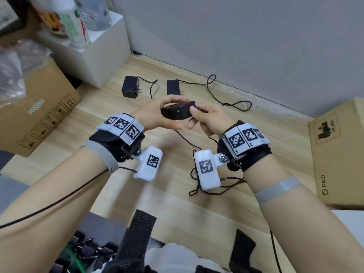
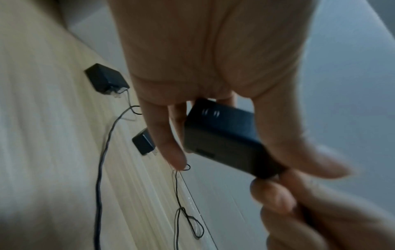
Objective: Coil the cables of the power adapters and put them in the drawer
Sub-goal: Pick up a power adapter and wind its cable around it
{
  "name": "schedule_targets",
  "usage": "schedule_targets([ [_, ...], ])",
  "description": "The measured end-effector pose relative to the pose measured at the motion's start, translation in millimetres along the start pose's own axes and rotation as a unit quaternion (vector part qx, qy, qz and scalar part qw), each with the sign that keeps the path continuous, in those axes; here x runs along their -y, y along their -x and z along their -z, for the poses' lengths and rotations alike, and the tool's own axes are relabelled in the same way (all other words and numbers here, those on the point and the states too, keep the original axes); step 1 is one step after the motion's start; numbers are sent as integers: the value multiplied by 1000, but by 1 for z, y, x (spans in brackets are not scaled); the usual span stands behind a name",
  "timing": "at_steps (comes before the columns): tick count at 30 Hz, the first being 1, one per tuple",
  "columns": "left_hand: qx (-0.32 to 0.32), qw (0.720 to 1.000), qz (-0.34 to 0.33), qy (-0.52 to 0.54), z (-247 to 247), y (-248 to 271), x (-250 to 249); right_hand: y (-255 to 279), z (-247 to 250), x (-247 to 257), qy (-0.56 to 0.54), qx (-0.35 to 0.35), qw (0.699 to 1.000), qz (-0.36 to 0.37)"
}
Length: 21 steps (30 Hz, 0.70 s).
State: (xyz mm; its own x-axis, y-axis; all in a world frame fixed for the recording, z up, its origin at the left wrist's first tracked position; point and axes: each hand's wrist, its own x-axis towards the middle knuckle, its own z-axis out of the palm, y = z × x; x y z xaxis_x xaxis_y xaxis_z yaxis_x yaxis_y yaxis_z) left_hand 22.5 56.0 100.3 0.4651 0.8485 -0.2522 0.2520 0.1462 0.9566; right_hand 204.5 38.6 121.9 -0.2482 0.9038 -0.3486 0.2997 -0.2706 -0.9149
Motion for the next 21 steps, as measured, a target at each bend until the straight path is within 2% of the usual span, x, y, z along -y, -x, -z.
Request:
schedule_targets([
  [2,-36,998,-3,-44,-8,-1,-7,3,5,5,0,-47,999,16],
  [4,-60,998,13,-32,-15,0,-13,5,9,10,-23,-125,991,32],
  [6,-40,997,30,60,-22,1,-15,6,13,13,-72,-189,978,51],
  [8,-32,984,31,173,-28,2,-17,6,15,11,-102,-217,968,74],
  [11,-48,962,12,268,-33,2,-23,4,11,-2,-79,-205,972,86],
  [13,-59,958,-3,281,-32,2,-26,1,3,-12,-16,-183,980,80],
  [17,-89,969,0,229,-30,2,-25,2,-13,-13,131,-107,985,22],
  [21,-127,976,18,175,-25,1,-18,7,-18,-4,194,-45,980,-26],
])
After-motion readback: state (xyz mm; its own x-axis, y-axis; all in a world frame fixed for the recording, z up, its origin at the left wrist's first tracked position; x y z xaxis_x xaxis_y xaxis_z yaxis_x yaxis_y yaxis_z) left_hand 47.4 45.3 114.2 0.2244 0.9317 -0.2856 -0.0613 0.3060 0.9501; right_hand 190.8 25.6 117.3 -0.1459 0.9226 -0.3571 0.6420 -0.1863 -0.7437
